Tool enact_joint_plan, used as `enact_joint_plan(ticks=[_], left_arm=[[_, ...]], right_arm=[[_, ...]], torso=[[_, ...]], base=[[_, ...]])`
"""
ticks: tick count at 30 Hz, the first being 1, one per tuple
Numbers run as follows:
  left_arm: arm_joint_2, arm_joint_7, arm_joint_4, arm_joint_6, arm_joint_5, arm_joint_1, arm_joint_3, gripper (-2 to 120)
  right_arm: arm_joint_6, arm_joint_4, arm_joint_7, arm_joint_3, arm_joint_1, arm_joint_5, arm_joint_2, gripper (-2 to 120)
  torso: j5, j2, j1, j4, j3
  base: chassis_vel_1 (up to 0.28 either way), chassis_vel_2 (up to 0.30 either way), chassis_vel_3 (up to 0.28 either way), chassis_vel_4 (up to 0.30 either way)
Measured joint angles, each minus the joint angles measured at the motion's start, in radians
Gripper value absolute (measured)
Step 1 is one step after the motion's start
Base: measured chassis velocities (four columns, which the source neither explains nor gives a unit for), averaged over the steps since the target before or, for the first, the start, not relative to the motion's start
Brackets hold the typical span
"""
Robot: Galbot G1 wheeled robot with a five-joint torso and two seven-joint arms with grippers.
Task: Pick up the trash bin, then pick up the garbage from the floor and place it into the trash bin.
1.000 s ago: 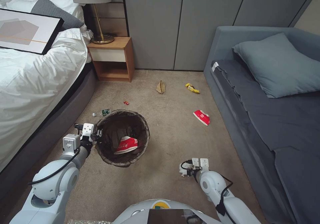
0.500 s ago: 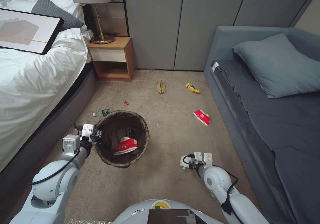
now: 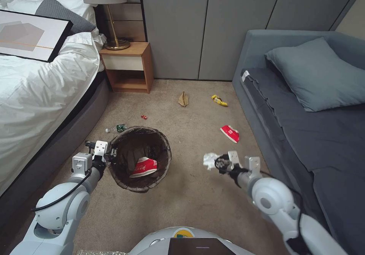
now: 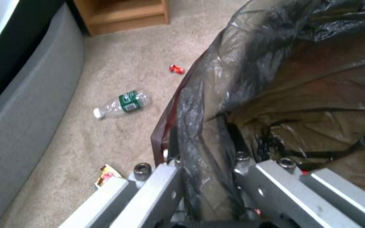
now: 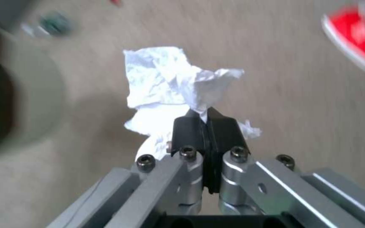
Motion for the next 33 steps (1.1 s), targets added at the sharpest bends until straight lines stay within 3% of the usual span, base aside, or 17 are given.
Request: enact_joint_plan(ticks=[7,16,18,28,30,33], left_arm=[[0.005,-0.018,-0.024,0.000,-0.006,0.020,0.004,0],[0.000,-0.019,-0.027,0.001,0.008,0.030,0.009,0],[-0.002,-0.017,-0.027,0.001,0.013,0.026,0.009,0],[-0.008,-0.010,-0.012,0.002,0.024,0.019,0.012,0],[-0.008,-0.009,-0.007,0.002,0.027,0.015,0.016,0],[-0.010,-0.009,-0.001,0.002,0.030,0.008,0.018,0]], right_arm=[[-0.001,0.156,0.002,0.040,0.105,0.178,-0.161,0],[-0.001,0.207,-0.084,0.035,0.290,0.311,-0.265,0],[0.012,0.206,-0.168,0.010,0.386,0.334,-0.311,0],[0.119,0.177,-0.457,-0.065,0.523,0.252,-0.406,0],[0.136,0.139,-0.523,-0.128,0.585,0.229,-0.416,0],[0.140,0.096,-0.528,-0.249,0.697,0.223,-0.407,0]], torso=[[0.0002,0.000,0.000,0.0000,0.000],[0.0002,0.000,0.000,0.0001,0.000],[0.0001,0.000,0.000,0.0001,0.000],[0.0000,0.000,0.000,-0.0001,0.000],[0.0001,0.000,0.000,-0.0003,0.000],[0.0000,0.000,0.000,-0.0002,0.000]], base=[[0.000,0.000,0.000,0.000],[0.000,0.000,0.000,0.000],[0.000,0.000,0.000,0.000],[0.000,0.000,0.000,0.000],[0.000,0.000,0.000,0.000],[0.000,0.000,0.000,0.000]])
